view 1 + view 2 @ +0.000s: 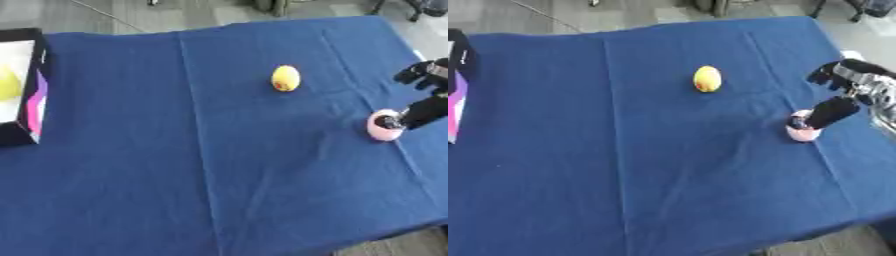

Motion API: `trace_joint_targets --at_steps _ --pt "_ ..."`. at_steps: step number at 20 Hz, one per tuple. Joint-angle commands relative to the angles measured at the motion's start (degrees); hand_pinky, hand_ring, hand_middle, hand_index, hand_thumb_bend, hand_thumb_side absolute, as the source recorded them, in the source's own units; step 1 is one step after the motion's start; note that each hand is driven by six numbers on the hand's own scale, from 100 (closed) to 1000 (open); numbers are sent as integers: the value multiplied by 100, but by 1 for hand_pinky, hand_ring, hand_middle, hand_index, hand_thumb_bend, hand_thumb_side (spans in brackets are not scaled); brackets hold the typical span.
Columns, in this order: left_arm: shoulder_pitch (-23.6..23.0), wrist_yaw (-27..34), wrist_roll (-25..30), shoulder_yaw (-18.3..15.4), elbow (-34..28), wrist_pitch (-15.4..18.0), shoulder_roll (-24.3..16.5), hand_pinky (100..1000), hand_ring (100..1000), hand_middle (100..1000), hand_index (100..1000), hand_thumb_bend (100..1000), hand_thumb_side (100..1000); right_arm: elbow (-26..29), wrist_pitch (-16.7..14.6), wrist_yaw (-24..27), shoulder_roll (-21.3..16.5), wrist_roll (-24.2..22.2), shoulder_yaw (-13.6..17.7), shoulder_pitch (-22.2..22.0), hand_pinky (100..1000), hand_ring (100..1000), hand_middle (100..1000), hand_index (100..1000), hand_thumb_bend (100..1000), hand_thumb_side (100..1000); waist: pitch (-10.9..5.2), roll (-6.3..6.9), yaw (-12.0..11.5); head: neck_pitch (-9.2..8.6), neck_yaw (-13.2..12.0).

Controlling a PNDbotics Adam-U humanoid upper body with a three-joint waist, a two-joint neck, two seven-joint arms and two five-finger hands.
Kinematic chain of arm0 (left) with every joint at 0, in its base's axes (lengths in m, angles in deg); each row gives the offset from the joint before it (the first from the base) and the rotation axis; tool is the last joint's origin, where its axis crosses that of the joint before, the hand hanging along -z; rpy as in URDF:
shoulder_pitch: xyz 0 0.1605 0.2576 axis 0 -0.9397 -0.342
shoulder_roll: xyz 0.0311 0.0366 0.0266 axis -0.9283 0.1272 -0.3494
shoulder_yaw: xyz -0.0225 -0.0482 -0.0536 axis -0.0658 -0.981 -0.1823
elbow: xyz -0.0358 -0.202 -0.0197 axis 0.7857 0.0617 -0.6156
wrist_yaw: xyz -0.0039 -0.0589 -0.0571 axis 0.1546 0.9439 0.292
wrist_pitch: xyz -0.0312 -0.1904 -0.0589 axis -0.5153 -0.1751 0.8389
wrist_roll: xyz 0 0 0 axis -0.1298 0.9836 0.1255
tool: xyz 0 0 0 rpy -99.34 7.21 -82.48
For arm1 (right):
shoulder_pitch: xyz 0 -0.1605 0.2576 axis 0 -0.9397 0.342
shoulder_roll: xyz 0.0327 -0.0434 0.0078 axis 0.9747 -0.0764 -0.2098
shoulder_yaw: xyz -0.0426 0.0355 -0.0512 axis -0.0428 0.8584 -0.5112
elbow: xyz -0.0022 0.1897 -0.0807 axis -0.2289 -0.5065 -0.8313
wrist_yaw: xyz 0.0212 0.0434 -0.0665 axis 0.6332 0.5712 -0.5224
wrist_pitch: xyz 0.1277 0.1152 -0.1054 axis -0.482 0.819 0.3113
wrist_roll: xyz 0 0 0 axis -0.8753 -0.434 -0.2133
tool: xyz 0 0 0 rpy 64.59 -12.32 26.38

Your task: Pick up the objects with one hand, pass them to the other hand, and then place them into the box on the other side of the table.

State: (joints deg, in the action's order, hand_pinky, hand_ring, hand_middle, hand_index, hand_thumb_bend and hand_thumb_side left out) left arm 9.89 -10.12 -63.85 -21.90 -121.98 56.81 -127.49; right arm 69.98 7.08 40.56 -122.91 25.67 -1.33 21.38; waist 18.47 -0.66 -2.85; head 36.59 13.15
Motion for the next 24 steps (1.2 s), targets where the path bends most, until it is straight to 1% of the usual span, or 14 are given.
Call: trace_joint_targets --at_steps 1,7,11,15,16,17,19,24 --pt "61 -31 2 -53 -98 70 -59 798 755 680 856 791 506 -122 120 -207 -93 -129 112 2 881 878 845 845 451 136 -74 23 -23 -92 43" --pt "63 -79 3 -43 -98 217 -41 799 755 679 854 791 509 -602 121 -405 13 -124 100 -53 880 872 843 844 433 100 -44 47 -96 -146 107" --pt "81 -120 26 -37 -98 266 -20 799 756 680 854 788 512 -818 121 -526 95 -127 57 -84 876 863 837 840 428 100 -22 72 -146 -180 145" --pt "84 -167 14 -48 -98 304 3 800 757 678 853 788 513 -1106 121 -684 183 -16 55 -87 873 856 831 838 419 100 2 107 -204 -195 190" --pt "86 -173 10 -49 -98 315 7 800 757 678 853 787 514 -1155 121 -702 200 13 53 -85 869 851 827 837 414 100 6 112 -213 -198 198" --pt "90 -181 7 -48 -98 327 13 800 757 678 853 787 515 -1210 121 -715 227 52 53 -86 867 847 824 836 430 100 13 118 -224 -201 204" --pt "99 -194 5 -42 -98 342 24 801 757 678 853 785 517 -1298 121 -726 281 151 47 -84 861 837 815 833 408 100 23 123 -245 -200 207" --pt "99 -251 4 -19 -98 354 58 801 757 675 852 783 520 -1515 121 -674 381 551 28 -101 852 817 789 818 395 100 52 127 -303 -236 195"
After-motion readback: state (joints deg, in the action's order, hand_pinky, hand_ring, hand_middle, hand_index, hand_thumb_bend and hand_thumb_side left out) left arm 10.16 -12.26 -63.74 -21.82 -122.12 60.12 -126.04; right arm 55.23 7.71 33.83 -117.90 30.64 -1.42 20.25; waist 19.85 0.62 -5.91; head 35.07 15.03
